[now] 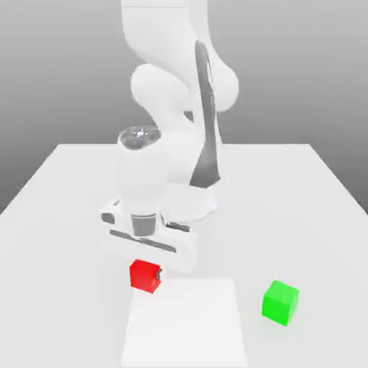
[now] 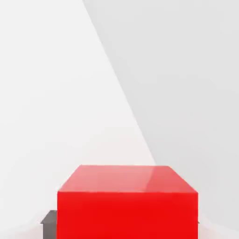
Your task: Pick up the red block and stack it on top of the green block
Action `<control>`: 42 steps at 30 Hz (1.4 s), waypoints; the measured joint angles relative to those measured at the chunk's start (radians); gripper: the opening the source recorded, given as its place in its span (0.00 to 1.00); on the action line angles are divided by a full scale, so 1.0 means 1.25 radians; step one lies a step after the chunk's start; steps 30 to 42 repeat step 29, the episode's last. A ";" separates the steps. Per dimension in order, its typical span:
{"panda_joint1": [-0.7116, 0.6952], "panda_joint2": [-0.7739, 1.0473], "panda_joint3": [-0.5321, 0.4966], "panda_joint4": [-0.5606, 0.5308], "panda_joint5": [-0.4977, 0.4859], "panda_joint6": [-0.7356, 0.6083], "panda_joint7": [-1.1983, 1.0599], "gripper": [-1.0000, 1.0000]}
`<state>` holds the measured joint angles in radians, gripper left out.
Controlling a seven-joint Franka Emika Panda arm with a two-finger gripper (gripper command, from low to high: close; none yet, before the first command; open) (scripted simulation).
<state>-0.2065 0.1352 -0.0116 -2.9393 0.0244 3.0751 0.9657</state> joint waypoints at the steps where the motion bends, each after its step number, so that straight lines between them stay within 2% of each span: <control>1: 0.002 -0.024 -0.003 -0.003 -0.005 -0.021 0.004 0.00; 8: 0.004 -0.205 0.010 -0.020 -0.022 -0.186 0.028 0.00; 15: 0.148 -0.174 0.160 0.108 -0.003 -0.281 0.192 0.00; 19: 0.278 -0.145 0.237 0.188 -0.001 -0.332 0.300 0.00; 25: 0.317 0.007 0.198 0.217 -0.104 -0.214 0.404 0.00; 26: 0.322 0.026 0.189 0.218 -0.118 -0.197 0.415 1.00; 42: 0.322 0.026 0.189 0.218 -0.118 -0.197 0.415 1.00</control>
